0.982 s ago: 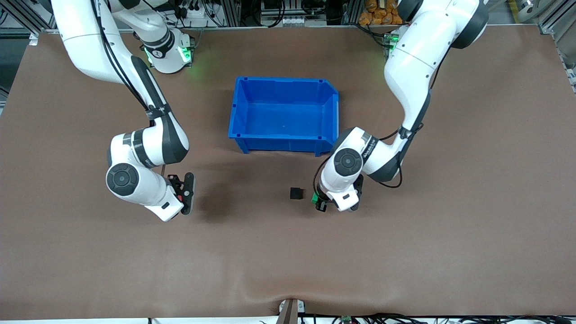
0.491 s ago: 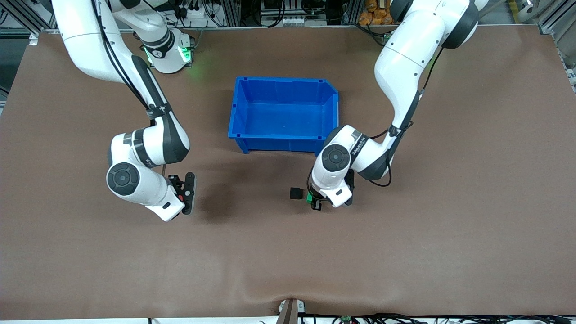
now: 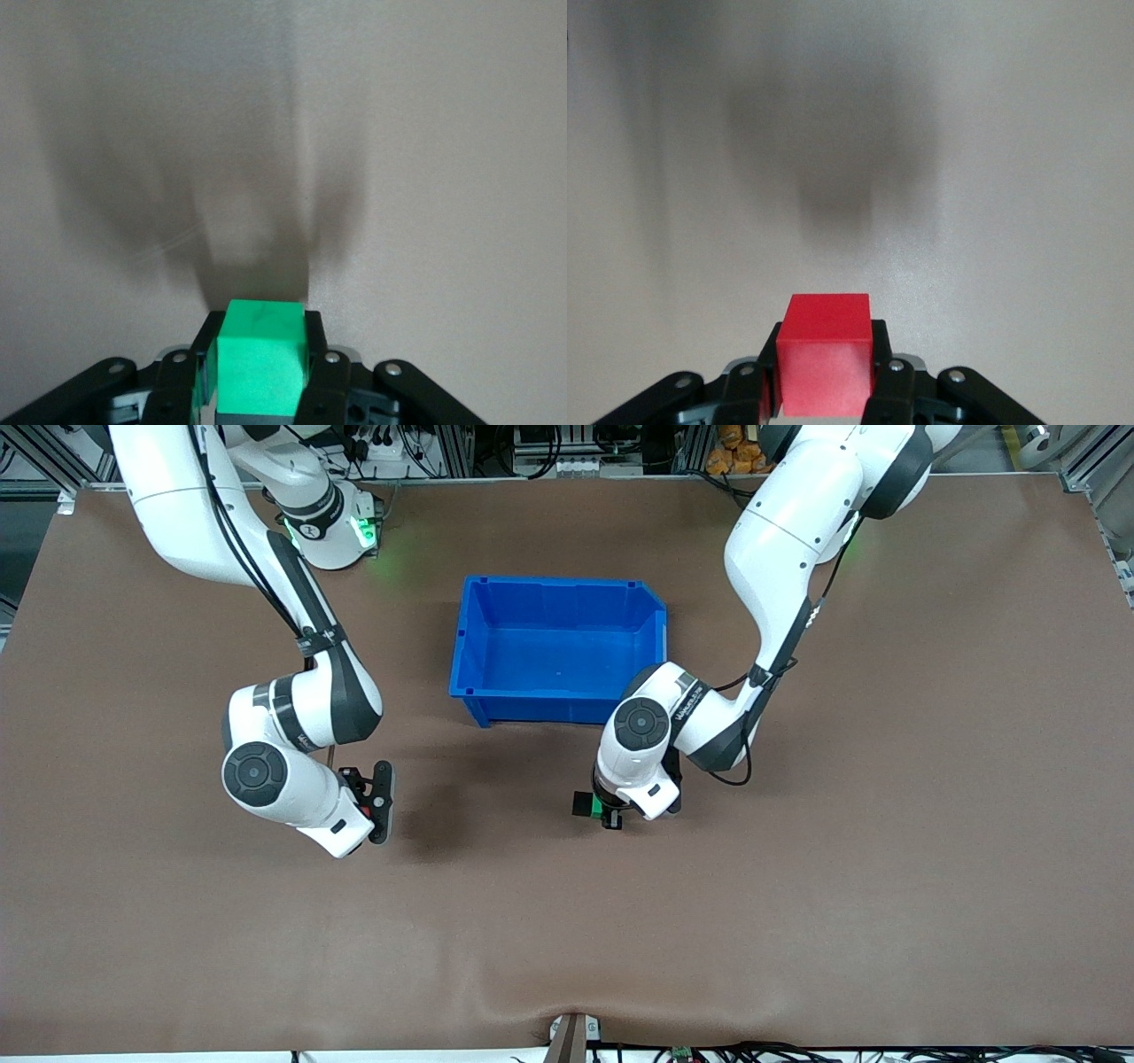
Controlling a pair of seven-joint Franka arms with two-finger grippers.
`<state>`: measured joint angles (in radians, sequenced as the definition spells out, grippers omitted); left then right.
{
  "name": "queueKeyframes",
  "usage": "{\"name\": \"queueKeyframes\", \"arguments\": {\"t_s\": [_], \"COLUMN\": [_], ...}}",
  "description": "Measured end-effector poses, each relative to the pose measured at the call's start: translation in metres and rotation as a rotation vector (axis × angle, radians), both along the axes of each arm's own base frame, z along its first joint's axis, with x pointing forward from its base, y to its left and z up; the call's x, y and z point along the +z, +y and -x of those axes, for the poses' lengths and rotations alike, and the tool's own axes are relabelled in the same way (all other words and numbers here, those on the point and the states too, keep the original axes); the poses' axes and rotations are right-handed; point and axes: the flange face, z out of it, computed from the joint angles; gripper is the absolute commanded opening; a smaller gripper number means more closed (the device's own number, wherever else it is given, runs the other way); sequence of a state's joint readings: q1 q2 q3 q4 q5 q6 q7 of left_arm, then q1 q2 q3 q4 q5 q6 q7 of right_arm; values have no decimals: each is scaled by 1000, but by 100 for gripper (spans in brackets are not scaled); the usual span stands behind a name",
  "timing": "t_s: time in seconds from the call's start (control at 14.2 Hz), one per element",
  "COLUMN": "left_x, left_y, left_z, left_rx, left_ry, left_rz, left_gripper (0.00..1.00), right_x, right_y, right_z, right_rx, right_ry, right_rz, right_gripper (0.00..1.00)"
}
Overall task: Attach green and red cubes to black cube
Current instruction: 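Carry the green and red cubes toward the black cube with both grippers, then press the cubes against the black cube and open both grippers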
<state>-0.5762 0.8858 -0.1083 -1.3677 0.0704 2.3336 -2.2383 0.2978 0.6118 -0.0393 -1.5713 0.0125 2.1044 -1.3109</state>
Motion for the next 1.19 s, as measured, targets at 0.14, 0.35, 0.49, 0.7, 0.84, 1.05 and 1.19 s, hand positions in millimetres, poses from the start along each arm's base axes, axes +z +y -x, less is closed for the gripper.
{"name": "queueKeyframes", "arguments": {"t_s": [0.14,0.35,0.49,0.7,0.84,1.05,1.19], "left_x": [0,4,6,2,-6,-5,5], "left_y": [-5,-19,-32,-45,-49,-53,-55], "left_z": [4,11,17,23,25,27,23], "left_rx": [30,62,80,93,91,86,84], "left_ry": [3,-1,-6,-28,-33,-39,-54], "left_rz": [2,11,21,50,58,64,76], "left_gripper": [0,0,0,0,68,100,100], "right_x": [0,0,2,2,-2,-23,-35], "right_y": [0,8,34,82,105,127,137], "right_z": [0,2,9,25,32,41,44], "right_rx": [0,12,34,-12,-33,-96,-112], "right_ry": [0,2,-3,-10,-9,47,62], "right_rz": [0,-3,-6,0,-2,-68,-93], "right_gripper": [0,0,0,0,0,0,0]}}
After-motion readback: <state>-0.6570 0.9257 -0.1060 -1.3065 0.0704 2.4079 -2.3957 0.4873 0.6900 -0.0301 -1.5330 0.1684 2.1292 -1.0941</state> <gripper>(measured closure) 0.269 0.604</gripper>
